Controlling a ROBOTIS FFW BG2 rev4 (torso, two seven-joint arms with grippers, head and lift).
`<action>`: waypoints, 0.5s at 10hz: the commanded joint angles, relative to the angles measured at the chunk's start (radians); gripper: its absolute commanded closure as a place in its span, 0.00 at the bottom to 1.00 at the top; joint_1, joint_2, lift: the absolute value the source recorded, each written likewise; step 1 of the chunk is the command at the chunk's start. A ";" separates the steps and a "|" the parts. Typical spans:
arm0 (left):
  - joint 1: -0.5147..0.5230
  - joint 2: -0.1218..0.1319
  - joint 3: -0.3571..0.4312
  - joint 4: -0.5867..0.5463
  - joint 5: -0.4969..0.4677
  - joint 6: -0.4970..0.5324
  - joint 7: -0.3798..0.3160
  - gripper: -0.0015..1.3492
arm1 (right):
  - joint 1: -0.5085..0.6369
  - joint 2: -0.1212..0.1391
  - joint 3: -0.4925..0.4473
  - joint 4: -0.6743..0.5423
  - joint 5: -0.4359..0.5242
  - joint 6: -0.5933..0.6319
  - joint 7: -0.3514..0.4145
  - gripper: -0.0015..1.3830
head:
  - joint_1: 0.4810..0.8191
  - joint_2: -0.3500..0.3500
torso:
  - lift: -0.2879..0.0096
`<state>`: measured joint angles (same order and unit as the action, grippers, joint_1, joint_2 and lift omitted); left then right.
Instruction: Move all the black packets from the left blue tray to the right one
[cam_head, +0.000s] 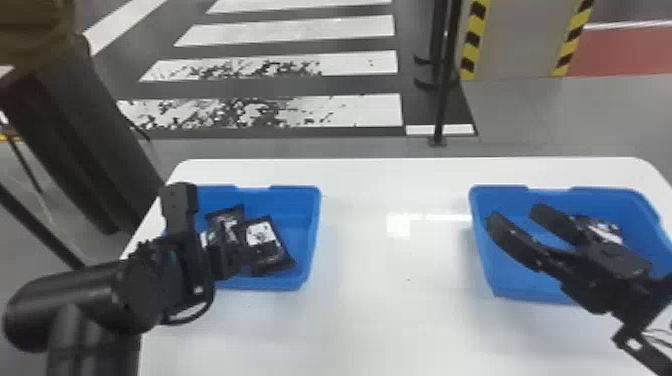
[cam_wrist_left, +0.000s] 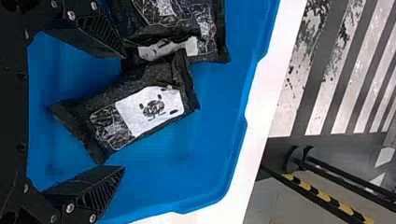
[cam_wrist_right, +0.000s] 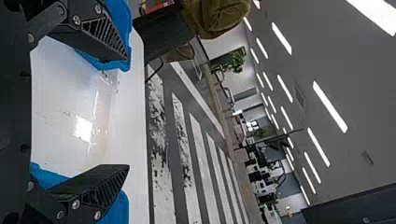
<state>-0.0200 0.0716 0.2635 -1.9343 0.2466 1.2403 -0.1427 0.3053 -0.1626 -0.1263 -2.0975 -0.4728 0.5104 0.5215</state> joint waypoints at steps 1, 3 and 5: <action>-0.029 0.010 -0.008 0.063 0.027 -0.011 -0.002 0.22 | 0.001 0.000 0.009 0.008 -0.016 0.000 0.000 0.15 | 0.63 0.70 | 0.50; -0.041 0.025 -0.032 0.119 0.053 -0.035 -0.012 0.61 | 0.001 0.000 0.011 0.013 -0.028 0.002 0.000 0.15 | 0.63 0.70 | 0.50; -0.034 0.037 -0.052 0.144 0.053 -0.106 -0.060 0.87 | 0.009 0.000 0.013 0.025 -0.052 0.007 0.000 0.15 | 0.63 0.68 | 0.50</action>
<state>-0.0596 0.1055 0.2215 -1.7938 0.3000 1.1532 -0.2032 0.3119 -0.1626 -0.1144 -2.0765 -0.5177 0.5165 0.5215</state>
